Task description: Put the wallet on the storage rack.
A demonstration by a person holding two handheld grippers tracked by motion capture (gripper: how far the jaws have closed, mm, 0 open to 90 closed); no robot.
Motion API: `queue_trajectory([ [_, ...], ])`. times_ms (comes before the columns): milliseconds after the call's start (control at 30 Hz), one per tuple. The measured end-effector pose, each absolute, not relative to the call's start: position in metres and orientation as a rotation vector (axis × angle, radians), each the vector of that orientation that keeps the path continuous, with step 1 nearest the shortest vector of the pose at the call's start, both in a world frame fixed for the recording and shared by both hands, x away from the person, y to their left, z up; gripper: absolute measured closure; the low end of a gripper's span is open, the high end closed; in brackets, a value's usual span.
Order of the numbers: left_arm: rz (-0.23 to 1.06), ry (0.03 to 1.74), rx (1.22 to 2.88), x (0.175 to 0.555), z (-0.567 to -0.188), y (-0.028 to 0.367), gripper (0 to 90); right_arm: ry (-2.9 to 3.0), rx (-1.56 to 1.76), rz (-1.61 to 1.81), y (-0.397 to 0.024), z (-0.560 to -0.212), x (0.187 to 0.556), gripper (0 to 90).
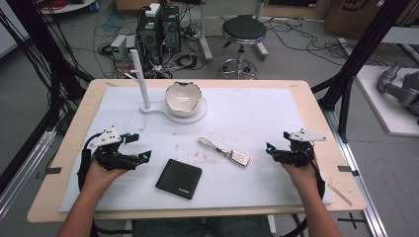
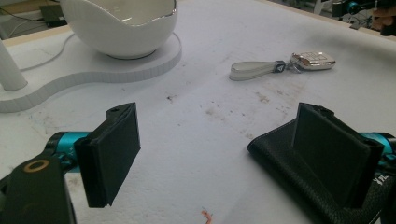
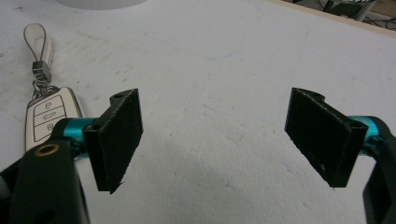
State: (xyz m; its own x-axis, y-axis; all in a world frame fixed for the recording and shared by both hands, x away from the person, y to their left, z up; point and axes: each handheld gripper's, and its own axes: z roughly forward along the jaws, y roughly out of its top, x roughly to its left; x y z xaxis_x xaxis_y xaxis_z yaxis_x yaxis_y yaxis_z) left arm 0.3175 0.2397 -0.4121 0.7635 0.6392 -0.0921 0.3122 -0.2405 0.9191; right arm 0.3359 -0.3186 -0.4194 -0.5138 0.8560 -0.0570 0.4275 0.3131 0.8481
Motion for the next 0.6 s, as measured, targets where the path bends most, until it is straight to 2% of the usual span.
queue_trajectory([
  [600, 0.330, 0.717, 1.891, 0.316, -0.417, 0.225, 15.2, 2.109, 1.112, 1.095, -0.314, -0.421, 0.338, 19.4],
])
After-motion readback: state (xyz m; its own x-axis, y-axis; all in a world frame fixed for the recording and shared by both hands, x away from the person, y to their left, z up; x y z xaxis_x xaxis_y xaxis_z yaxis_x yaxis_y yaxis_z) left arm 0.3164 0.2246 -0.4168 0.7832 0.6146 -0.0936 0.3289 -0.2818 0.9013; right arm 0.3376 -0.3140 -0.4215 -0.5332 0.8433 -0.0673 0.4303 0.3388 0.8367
